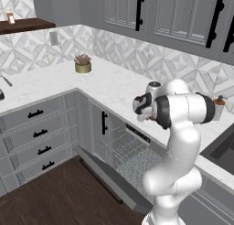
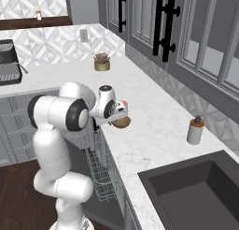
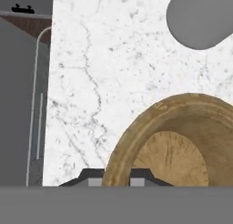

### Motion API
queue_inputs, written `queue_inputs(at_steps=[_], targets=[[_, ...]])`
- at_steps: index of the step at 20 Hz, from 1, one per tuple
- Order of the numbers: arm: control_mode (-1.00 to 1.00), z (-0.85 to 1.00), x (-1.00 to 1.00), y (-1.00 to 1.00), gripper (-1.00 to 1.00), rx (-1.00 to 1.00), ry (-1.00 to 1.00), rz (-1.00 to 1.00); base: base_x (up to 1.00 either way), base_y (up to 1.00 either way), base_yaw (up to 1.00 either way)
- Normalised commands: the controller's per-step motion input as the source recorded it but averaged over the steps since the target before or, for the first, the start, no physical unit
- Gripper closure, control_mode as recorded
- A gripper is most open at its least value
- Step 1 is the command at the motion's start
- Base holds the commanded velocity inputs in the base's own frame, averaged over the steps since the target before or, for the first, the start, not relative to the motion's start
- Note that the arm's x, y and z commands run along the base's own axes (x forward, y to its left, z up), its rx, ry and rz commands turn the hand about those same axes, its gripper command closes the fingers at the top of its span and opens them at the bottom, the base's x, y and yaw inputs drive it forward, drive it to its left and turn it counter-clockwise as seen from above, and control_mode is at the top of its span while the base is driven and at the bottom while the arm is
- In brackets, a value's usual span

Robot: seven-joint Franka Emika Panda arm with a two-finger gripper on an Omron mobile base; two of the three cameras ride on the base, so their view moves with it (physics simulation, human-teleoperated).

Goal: Pick up the cup and bowl from the counter, place them in the dishwasher, and close the dishwasher door.

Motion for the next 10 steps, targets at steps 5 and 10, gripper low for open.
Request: queue_inputs(at_steps=[5, 10], targets=[[-1.00, 0.77, -0.74, 0.49, 1.00, 0.06, 0.00, -0.11, 0.00, 0.00, 0.00], [-1.00, 0.99, -0.36, 0.33, 1.00, 0.01, 0.01, -0.01, 0.00, 0.00, 0.00]])
